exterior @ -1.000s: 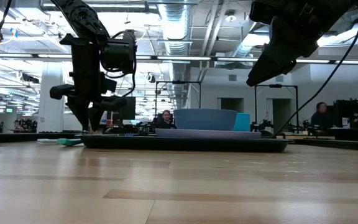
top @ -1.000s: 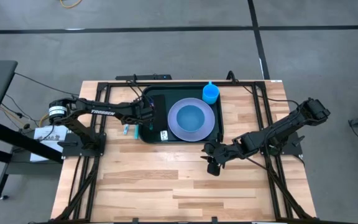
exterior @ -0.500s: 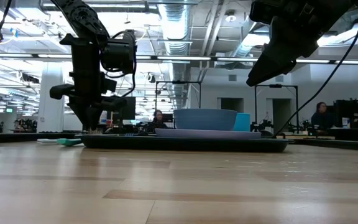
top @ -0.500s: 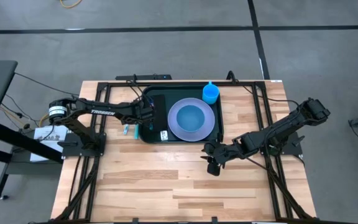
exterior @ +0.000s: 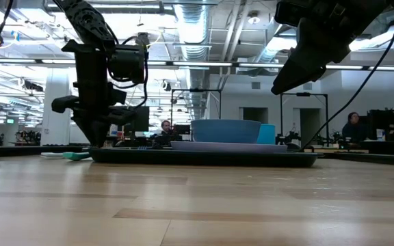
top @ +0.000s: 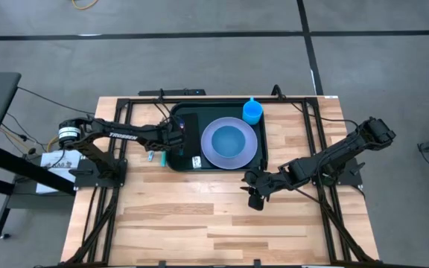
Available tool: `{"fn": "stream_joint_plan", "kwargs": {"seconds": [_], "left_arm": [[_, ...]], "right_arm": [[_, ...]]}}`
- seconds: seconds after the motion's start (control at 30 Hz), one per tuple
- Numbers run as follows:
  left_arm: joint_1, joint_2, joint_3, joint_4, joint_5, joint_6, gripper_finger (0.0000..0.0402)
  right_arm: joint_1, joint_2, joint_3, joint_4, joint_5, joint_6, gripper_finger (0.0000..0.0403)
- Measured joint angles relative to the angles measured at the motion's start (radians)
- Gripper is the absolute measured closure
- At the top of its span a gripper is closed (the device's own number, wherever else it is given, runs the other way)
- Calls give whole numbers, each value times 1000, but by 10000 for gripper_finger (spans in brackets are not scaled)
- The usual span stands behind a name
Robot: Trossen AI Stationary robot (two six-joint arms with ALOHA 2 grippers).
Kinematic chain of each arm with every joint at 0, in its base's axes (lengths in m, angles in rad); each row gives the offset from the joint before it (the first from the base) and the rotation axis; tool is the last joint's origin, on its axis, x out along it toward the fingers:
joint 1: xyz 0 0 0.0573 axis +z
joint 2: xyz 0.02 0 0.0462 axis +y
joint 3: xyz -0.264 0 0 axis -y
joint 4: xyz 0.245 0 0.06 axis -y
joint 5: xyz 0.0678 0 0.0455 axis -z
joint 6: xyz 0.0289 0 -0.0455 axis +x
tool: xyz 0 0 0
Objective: Set up tray
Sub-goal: Put the light blue spoon on the black napkin to the right of the blue fork
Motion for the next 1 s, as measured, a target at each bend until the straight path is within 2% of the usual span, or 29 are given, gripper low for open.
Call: {"fn": "stream_joint_plan", "kwargs": {"seconds": [0.2,1.0], "left_arm": [[0,0,0,44,6,29,338],[0,0,0,-2,8,54,328]], "right_arm": [[0,0,0,3,0,0,274],[0,0,0,6,0,0,274]]}}
